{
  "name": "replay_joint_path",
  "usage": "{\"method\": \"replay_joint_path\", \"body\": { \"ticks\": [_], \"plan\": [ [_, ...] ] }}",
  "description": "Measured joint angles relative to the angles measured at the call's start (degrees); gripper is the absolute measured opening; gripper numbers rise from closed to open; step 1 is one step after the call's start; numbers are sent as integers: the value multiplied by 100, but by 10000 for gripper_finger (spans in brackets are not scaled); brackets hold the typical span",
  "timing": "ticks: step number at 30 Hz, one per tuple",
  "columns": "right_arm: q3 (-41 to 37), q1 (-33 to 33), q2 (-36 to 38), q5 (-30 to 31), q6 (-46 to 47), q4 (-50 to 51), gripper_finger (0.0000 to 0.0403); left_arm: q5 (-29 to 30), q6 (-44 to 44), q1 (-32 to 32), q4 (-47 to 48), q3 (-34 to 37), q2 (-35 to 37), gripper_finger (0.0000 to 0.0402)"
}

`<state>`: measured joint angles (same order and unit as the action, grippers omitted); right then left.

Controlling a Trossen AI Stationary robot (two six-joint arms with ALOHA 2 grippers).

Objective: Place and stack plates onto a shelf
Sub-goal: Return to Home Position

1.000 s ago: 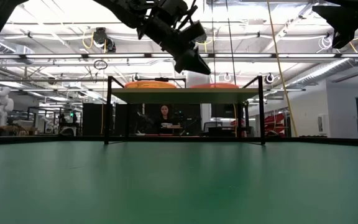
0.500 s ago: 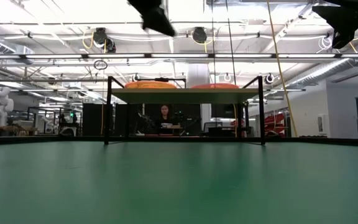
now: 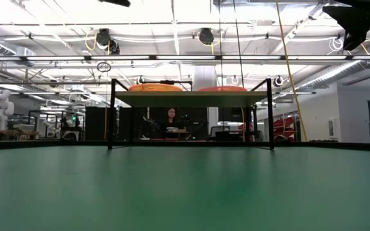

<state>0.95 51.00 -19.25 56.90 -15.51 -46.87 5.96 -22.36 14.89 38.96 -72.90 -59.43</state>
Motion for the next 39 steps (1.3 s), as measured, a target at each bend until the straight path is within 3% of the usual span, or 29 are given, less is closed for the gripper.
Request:
{"method": "replay_joint_path", "body": {
  "ticks": [11,16,20,25,28,32,39],
  "plan": [
    [0,-2,0,-2,-260,-24,132,-102,1049,-244,-1657,2402,2176,2],
    [0,-7,0,-43,644,36,132,-125,1240,-433,-2164,3344,2789,1],
    [0,-8,0,-739,127,370,132,-163,1259,-597,-2561,3897,3053,1],
    [2,-9,61,-2216,-51,204,132,-448,1247,-773,-3223,4369,3325,1],
    [3,-26,186,-2768,-220,488,132,-494,1261,-868,-3455,4524,3461,1],
    [4,-319,261,-2848,91,1461,132,-499,1352,-987,-3496,4614,3553,1],
    [4,-1359,258,-2839,766,2030,132,-503,1288,-1215,-3488,4633,3553,1]
  ]
}}
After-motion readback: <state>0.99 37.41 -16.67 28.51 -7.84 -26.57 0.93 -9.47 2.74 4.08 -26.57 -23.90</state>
